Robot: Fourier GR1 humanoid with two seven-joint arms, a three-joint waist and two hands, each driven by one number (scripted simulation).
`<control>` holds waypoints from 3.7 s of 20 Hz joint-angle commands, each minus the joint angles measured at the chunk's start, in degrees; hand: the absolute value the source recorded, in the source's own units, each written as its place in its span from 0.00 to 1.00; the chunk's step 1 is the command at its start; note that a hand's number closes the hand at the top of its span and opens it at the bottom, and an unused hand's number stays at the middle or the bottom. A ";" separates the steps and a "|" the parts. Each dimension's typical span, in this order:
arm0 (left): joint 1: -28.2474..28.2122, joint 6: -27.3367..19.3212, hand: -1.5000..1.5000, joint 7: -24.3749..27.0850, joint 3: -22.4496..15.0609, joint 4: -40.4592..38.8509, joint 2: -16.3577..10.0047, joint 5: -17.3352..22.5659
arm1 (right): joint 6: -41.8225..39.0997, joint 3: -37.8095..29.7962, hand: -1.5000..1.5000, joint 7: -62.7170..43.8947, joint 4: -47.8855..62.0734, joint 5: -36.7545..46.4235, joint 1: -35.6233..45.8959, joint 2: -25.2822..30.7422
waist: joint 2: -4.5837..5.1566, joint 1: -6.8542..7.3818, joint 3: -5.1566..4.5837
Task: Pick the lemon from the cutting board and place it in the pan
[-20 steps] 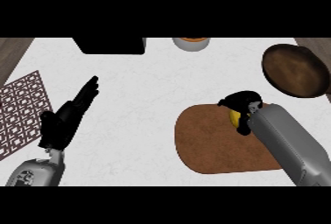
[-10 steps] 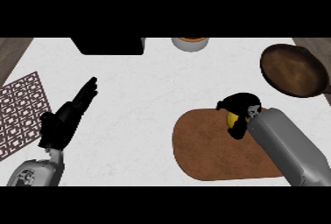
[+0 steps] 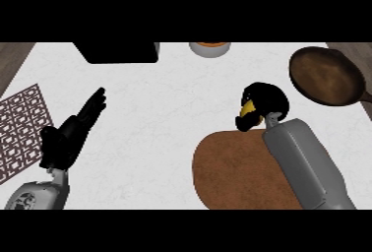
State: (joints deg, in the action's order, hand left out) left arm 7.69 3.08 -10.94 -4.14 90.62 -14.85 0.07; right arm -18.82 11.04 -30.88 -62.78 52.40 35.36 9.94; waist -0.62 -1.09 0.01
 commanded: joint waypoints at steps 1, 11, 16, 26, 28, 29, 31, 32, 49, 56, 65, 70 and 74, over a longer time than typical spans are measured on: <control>0.05 0.37 0.50 -0.49 -1.04 0.96 0.50 -0.14 | 14.86 -2.29 1.00 -12.20 -3.84 6.06 3.28 -5.62 | 0.19 1.16 -0.01; 0.02 -0.96 0.50 1.46 -2.11 -0.83 2.75 -3.19 | 31.01 0.51 1.00 -17.59 -9.75 20.66 1.89 -4.88 | 0.64 1.10 -0.01; 0.10 1.40 0.50 -4.20 0.13 3.94 0.84 -0.62 | 35.74 -5.84 1.00 -16.74 -8.21 18.88 3.36 -3.13 | 0.60 1.41 0.01; 1.31 2.15 0.50 -1.17 0.15 1.68 2.25 -1.74 | 51.22 -18.73 1.00 3.90 9.59 5.41 2.76 5.35 | 0.97 1.82 0.04; -0.21 2.31 0.50 1.00 0.54 -0.02 2.21 -2.32 | 54.30 -20.07 1.00 3.33 17.89 7.94 8.27 5.78 | 1.10 2.44 0.03; -1.16 1.82 0.50 0.13 -0.05 2.59 2.32 -2.64 | 55.01 -22.48 1.00 7.10 19.63 4.99 7.73 8.78 | 1.20 2.82 0.07; -0.71 2.49 0.50 0.32 0.16 1.59 2.91 -1.81 | 57.69 -23.26 1.00 8.88 23.13 5.75 8.34 10.40 | 1.14 2.58 0.05; 1.23 2.23 0.50 -1.39 0.22 2.09 2.58 -2.28 | 59.12 -24.30 1.00 10.11 26.53 5.78 8.95 11.81 | 1.32 2.89 0.09; 5.49 3.07 0.50 -1.66 -0.29 -1.22 4.13 -3.31 | 63.13 -35.51 1.00 34.55 48.56 -5.17 14.61 22.69 | 2.40 4.41 0.31; 6.11 4.47 0.50 -2.74 0.01 1.65 3.05 -2.35 | 54.02 -37.82 0.00 26.93 56.98 -6.53 12.93 25.72 | 3.15 5.98 0.52; 3.94 2.52 0.50 -0.38 -0.91 0.60 5.24 -3.64 | 49.98 -47.04 0.00 38.41 52.06 -16.58 14.04 26.60 | 3.16 5.55 0.75; 4.18 2.68 0.50 -2.10 -0.86 2.20 4.81 -3.56 | 50.21 -54.65 0.00 47.06 48.50 -24.77 13.41 25.75 | 2.80 5.32 0.86; 3.13 4.24 0.50 -0.40 1.22 0.25 3.18 -2.08 | 41.91 -60.03 0.00 53.31 48.28 -31.12 11.60 26.69 | 2.66 4.45 0.68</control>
State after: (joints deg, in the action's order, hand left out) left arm 11.40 6.72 -11.83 -4.01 91.58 -10.82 -2.60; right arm 27.99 -44.30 16.78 -13.60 26.68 48.23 36.27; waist 2.31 4.00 0.79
